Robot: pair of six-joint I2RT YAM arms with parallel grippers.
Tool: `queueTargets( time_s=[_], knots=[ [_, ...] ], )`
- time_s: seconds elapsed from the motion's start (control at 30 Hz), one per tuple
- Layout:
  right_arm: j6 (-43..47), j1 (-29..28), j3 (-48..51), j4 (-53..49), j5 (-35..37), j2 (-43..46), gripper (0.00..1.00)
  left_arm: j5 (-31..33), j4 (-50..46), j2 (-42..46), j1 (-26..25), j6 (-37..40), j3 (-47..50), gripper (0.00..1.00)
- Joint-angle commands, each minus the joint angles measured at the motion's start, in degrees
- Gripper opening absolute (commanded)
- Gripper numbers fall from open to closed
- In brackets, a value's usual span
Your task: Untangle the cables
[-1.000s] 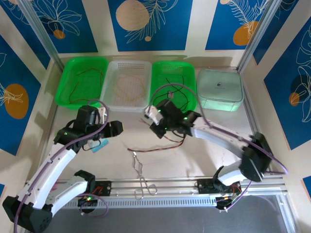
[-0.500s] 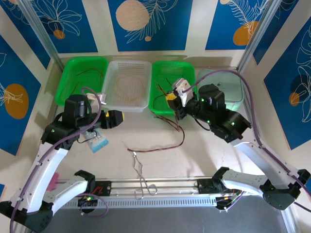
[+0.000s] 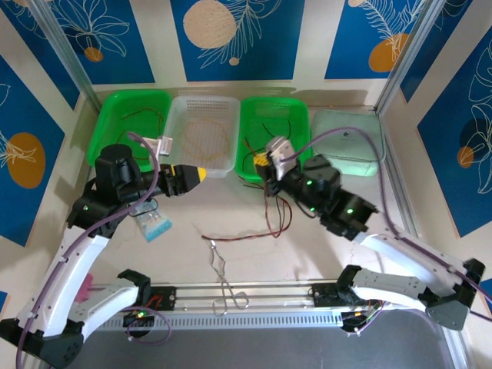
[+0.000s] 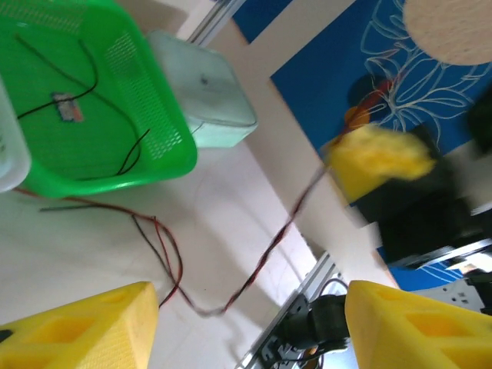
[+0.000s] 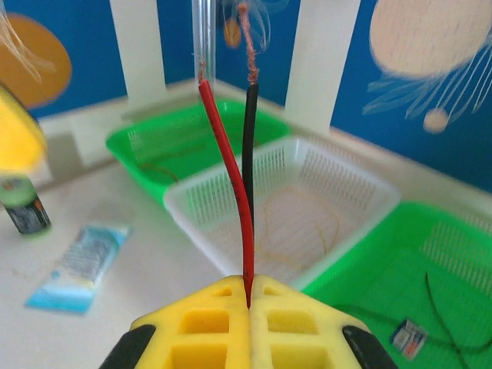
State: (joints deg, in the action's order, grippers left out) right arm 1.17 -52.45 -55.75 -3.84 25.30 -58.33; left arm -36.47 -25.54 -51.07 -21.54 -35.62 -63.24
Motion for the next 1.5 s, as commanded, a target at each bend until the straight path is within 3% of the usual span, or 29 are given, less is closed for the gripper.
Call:
queueTargets(
  time_s=[0.0,0.13,0.5,0.93,1.13,1.4,1.47],
  knots=[
    [-1.18,-2.86,5.86,14.48,11.11,-0.72,0.0,-3.53,11.26,-0.66,0.15,-5.75,2.28,0.64],
    [-3.87,-3.66,8.46,17.9,12.3,-2.25,0.0,-4.76,23.15,-2.67,-0.72,-12.23,5.41,0.64],
    [-5.82,-5.8,8.02,18.02,13.46,-4.17,0.0,-0.8,30.73,-9.1,-6.94,-14.29,7.27,0.55],
    [-5.56,-5.94,8.29,18.34,13.06,-3.87,0.0,-1.14,41.64,-17.13,-11.68,-18.13,7.05,0.48],
    [-4.51,-5.6,8.02,17.39,12.88,-2.9,0.0,0.59,41.36,-17.99,-12.29,-18.09,7.23,0.27],
    [-4.42,-4.75,8.46,16.58,12.59,-1.09,0.0,2.81,41.52,-17.08,-12.72,-18.05,8.31,0.26],
    [-4.42,-4.68,8.37,16.42,12.5,-0.96,0.0,3.61,41.54,-16.93,-12.69,-18.05,8.4,0.35]
  ],
)
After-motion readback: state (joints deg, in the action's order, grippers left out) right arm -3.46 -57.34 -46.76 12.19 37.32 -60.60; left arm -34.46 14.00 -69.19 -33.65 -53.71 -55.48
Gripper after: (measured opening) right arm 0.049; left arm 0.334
